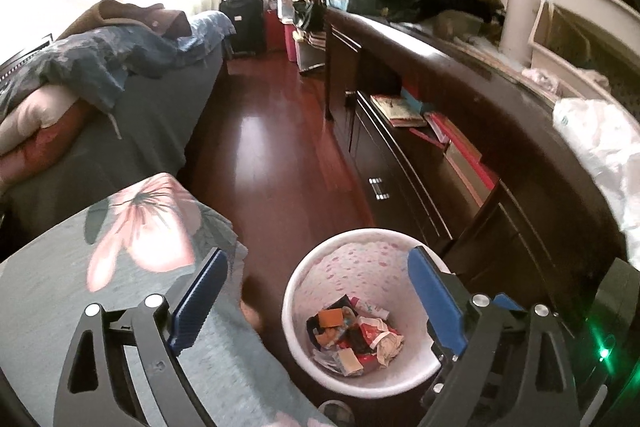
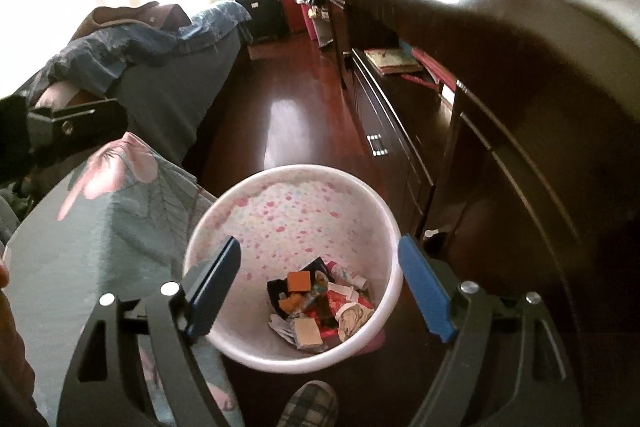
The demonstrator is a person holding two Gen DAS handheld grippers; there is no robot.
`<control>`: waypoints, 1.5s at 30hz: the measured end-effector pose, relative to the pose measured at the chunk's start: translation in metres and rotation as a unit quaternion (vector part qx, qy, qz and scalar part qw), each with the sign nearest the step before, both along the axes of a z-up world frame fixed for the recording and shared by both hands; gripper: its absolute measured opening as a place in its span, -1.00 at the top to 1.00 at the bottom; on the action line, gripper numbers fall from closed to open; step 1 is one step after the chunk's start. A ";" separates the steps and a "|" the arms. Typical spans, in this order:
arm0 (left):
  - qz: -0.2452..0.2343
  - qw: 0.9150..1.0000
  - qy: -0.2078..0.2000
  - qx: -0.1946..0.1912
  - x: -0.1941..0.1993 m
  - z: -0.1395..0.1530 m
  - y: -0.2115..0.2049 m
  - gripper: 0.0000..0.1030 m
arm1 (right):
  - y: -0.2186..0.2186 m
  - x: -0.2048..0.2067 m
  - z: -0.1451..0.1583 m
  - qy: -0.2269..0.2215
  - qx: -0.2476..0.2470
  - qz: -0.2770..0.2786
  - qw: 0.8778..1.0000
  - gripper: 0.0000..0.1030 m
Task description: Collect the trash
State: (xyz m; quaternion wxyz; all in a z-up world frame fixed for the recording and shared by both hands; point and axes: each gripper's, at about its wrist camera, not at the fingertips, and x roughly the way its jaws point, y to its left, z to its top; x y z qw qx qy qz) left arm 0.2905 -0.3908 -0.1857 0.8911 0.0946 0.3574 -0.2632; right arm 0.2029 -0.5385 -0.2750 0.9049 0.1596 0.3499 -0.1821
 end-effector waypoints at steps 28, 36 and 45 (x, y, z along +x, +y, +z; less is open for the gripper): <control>0.209 0.970 -0.114 -0.058 -0.158 0.094 0.290 -0.92 | 0.246 -0.114 0.131 -0.106 -0.077 0.148 0.980 -0.93; 0.276 0.945 -0.159 -0.069 -0.217 0.116 0.361 -0.93 | 0.318 -0.146 0.166 -0.156 -0.100 0.211 0.960 -0.93; 0.314 0.928 -0.181 -0.083 -0.251 0.124 0.409 -0.93 | 0.360 -0.164 0.191 -0.185 -0.117 0.243 0.945 -0.93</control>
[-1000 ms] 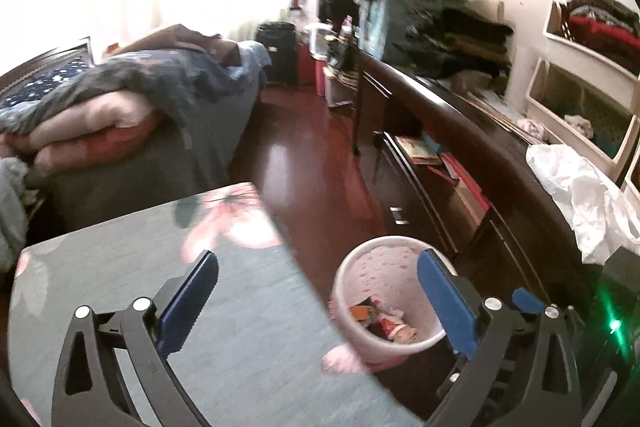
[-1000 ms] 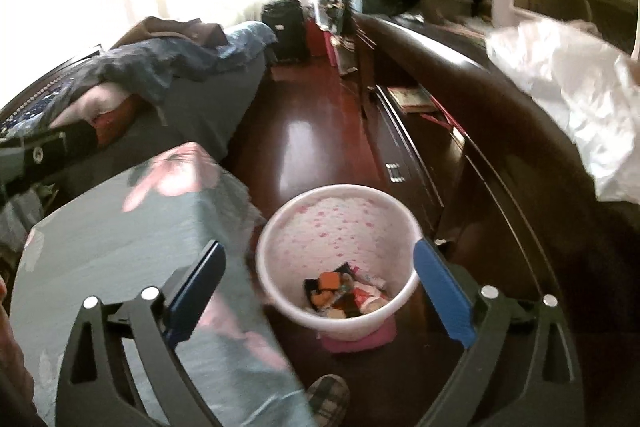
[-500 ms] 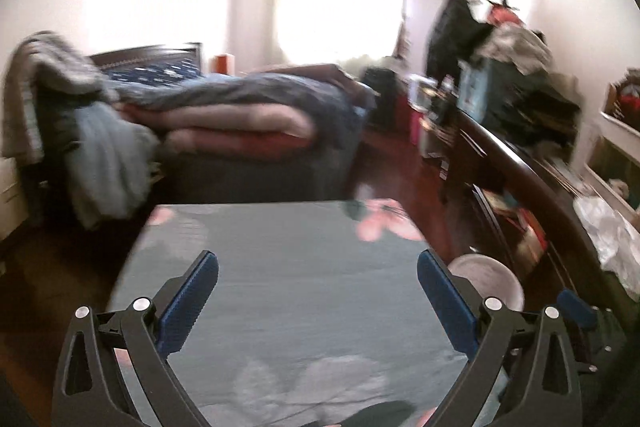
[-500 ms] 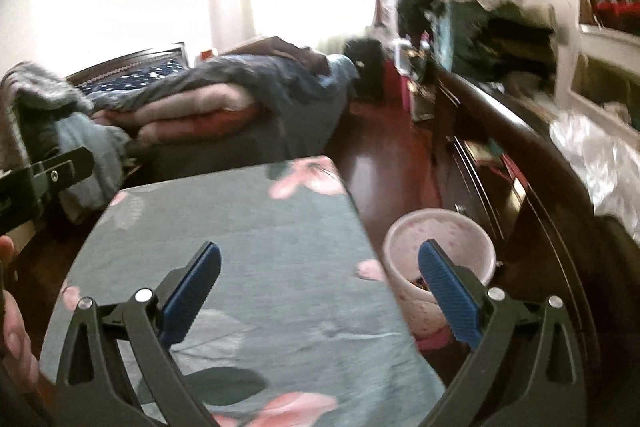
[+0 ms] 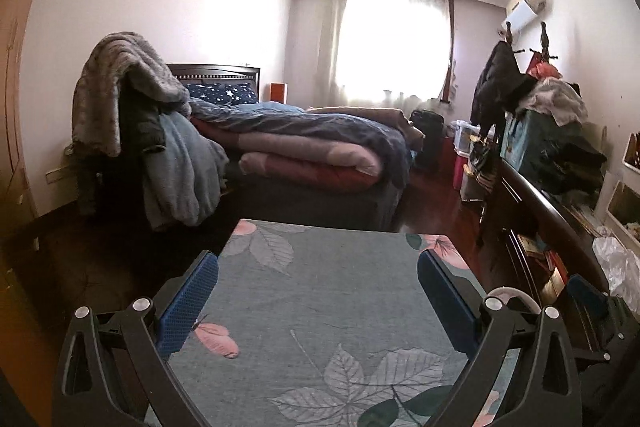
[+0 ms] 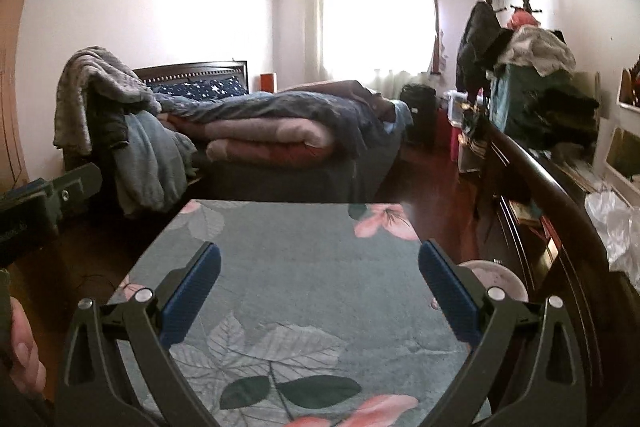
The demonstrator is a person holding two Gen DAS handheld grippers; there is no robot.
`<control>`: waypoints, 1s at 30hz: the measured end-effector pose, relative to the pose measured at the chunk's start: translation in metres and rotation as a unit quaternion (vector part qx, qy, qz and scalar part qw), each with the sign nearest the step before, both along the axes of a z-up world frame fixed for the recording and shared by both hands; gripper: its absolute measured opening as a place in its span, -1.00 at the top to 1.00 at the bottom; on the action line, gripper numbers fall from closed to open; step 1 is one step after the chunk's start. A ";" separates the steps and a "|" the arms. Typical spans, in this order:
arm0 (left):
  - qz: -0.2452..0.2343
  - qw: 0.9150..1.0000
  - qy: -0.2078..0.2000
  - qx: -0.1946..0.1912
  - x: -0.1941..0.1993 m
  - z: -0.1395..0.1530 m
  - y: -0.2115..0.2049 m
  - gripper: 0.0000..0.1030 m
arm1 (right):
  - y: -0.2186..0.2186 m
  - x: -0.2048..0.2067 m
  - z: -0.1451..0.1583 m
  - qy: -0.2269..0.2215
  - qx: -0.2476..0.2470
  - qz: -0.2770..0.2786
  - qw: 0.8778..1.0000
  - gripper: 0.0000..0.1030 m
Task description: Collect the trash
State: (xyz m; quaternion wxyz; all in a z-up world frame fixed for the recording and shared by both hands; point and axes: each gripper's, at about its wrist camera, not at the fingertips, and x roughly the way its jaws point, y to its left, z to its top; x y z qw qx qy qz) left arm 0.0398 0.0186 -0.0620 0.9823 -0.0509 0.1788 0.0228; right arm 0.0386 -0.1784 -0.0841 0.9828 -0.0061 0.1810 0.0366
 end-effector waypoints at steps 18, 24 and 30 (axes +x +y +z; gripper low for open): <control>0.008 1.000 -0.008 -0.021 -0.011 0.001 0.022 -0.93 | 0.007 -0.016 0.011 -0.016 -0.010 -0.005 1.000 -0.93; 0.010 1.000 -0.007 -0.018 -0.014 0.001 0.020 -0.93 | 0.004 -0.019 0.010 -0.014 -0.009 -0.005 1.000 -0.93; 0.012 1.000 -0.008 -0.019 -0.015 0.001 0.020 -0.93 | 0.003 -0.021 0.009 -0.015 -0.010 -0.005 1.000 -0.93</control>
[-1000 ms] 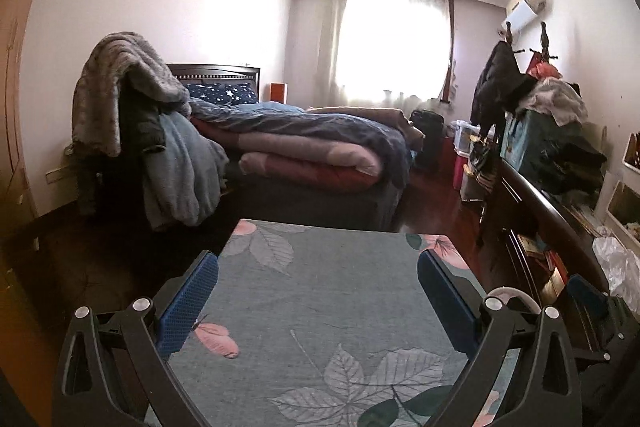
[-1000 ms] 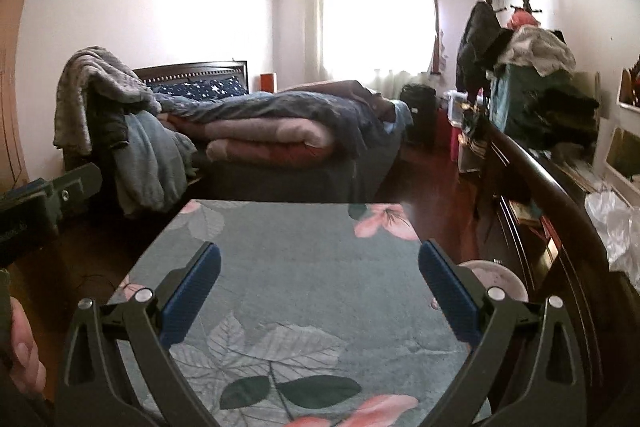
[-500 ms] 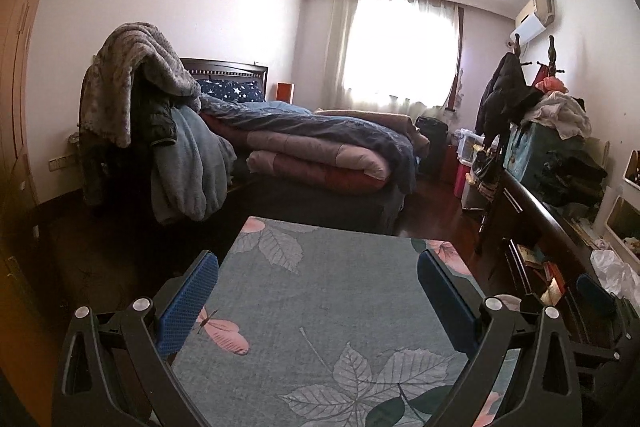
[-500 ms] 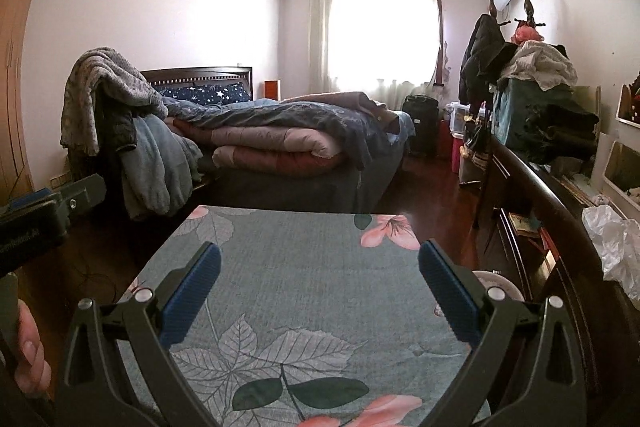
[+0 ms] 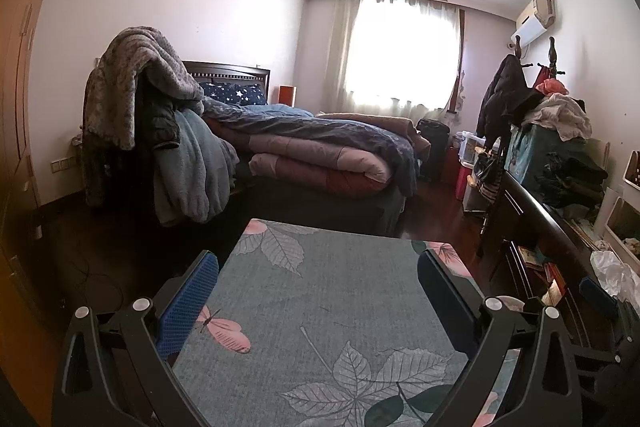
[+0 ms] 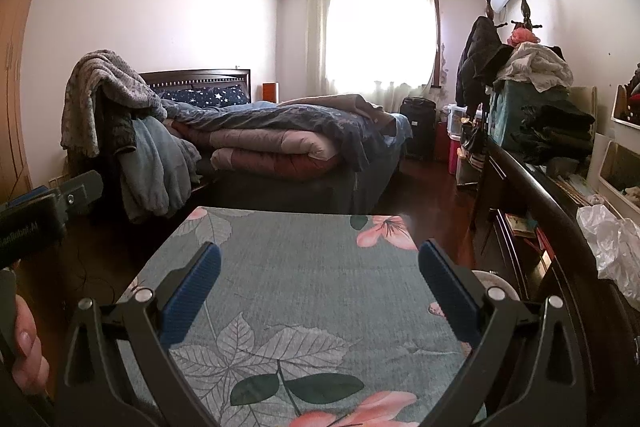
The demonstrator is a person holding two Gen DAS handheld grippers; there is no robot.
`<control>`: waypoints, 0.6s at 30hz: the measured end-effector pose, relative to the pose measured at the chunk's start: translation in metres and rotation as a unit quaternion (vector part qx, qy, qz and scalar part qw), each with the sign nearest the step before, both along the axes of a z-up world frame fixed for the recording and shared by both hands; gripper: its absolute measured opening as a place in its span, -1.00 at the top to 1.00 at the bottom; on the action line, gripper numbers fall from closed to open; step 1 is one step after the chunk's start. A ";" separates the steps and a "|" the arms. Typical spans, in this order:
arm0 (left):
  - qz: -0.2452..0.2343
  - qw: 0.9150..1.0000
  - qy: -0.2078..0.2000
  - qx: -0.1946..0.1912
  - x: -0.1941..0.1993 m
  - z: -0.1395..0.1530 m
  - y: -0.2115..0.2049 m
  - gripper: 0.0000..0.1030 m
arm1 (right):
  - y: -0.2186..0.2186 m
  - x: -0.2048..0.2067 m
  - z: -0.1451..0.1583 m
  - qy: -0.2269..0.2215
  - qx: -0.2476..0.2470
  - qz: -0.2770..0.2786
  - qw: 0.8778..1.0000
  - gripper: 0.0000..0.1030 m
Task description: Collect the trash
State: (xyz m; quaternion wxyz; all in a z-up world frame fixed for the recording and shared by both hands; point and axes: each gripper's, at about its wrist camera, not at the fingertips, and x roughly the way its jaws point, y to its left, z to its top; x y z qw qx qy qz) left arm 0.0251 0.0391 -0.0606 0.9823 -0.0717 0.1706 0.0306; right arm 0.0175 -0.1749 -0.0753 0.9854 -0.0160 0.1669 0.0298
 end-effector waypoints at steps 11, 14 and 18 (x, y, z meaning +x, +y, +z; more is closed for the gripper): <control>0.000 1.000 -0.005 0.000 -0.005 0.002 0.000 -0.93 | 0.000 -0.003 -0.001 0.002 -0.002 0.001 1.000 -0.93; -0.001 1.000 -0.009 -0.003 -0.009 0.005 0.000 -0.93 | 0.000 -0.006 -0.002 0.002 -0.004 0.002 1.000 -0.93; -0.001 1.000 -0.008 -0.002 -0.011 0.005 -0.002 -0.93 | 0.001 -0.006 -0.002 0.002 -0.004 0.002 1.000 -0.93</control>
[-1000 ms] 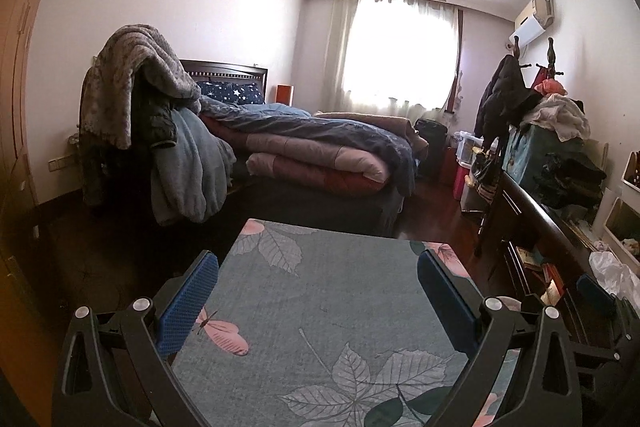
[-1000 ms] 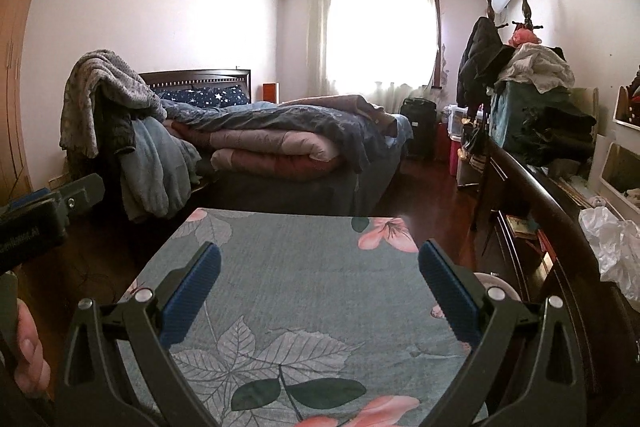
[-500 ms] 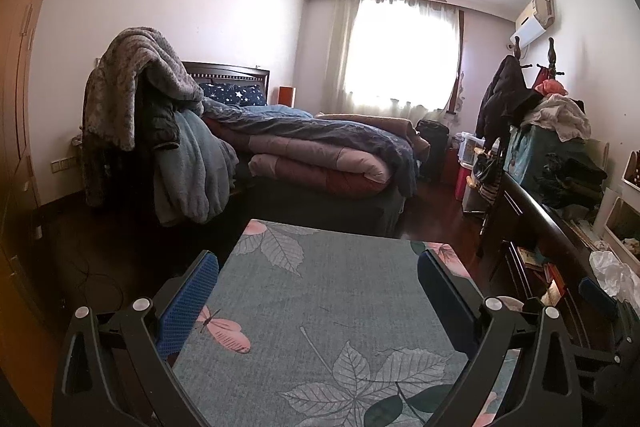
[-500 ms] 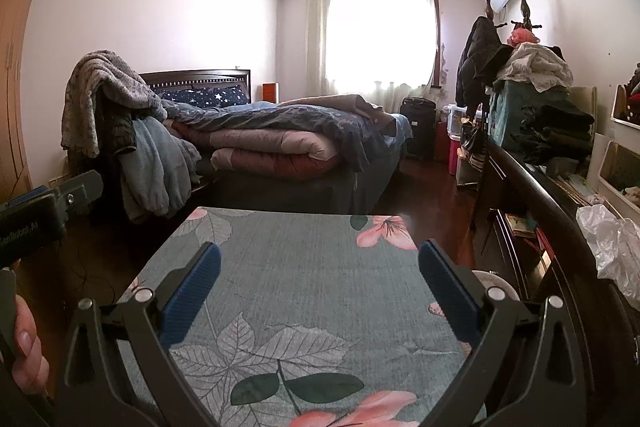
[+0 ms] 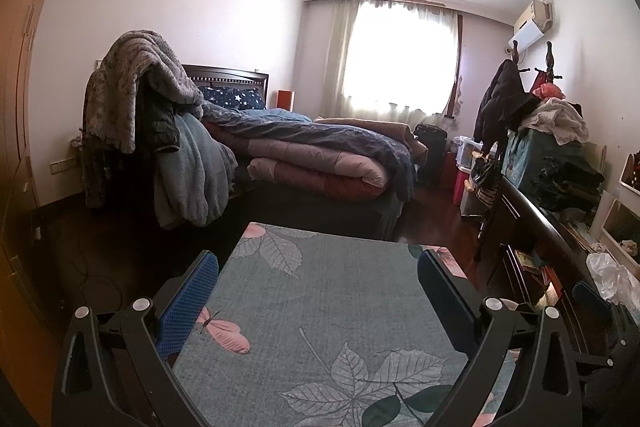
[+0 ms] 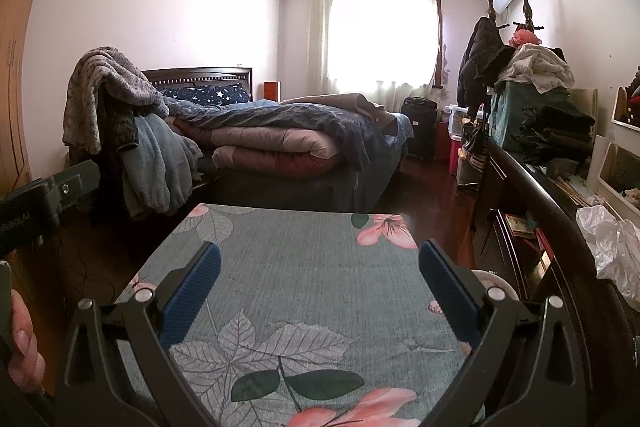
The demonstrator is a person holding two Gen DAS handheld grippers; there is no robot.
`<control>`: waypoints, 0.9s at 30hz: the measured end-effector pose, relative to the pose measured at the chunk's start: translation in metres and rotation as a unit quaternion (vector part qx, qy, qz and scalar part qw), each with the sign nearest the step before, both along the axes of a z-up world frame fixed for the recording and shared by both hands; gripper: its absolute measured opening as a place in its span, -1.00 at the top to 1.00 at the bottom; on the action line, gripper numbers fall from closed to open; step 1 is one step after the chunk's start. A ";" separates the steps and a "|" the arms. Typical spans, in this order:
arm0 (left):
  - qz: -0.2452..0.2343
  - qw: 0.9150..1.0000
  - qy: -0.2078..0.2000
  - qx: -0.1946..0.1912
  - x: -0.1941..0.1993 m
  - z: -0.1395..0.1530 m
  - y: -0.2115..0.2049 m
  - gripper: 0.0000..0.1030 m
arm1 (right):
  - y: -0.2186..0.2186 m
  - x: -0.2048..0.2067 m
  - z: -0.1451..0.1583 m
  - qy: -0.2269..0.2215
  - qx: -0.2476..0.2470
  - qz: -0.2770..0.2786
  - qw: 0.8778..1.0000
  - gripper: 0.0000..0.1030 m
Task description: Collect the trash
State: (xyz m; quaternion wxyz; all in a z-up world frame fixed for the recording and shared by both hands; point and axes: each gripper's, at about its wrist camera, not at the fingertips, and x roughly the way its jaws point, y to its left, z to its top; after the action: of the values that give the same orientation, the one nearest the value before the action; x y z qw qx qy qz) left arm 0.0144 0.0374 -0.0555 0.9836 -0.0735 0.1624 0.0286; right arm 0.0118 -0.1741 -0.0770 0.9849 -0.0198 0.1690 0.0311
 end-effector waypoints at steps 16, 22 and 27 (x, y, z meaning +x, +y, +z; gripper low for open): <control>-0.014 1.000 0.007 -0.012 0.003 -0.004 -0.002 -0.93 | -0.004 0.001 -0.006 0.012 -0.004 0.001 1.000 -0.93; -0.019 1.000 0.009 -0.015 0.005 -0.005 -0.004 -0.93 | -0.007 0.004 -0.005 0.012 -0.002 -0.002 1.000 -0.93; -0.017 1.000 0.004 -0.006 0.005 -0.005 -0.006 -0.93 | -0.010 0.005 -0.004 0.009 0.000 -0.008 1.000 -0.93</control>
State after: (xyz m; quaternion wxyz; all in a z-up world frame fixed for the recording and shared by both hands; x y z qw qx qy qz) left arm 0.0193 0.0312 -0.0601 0.9827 -0.0767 0.1683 0.0110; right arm 0.0164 -0.1839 -0.0811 0.9836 -0.0180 0.1778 0.0237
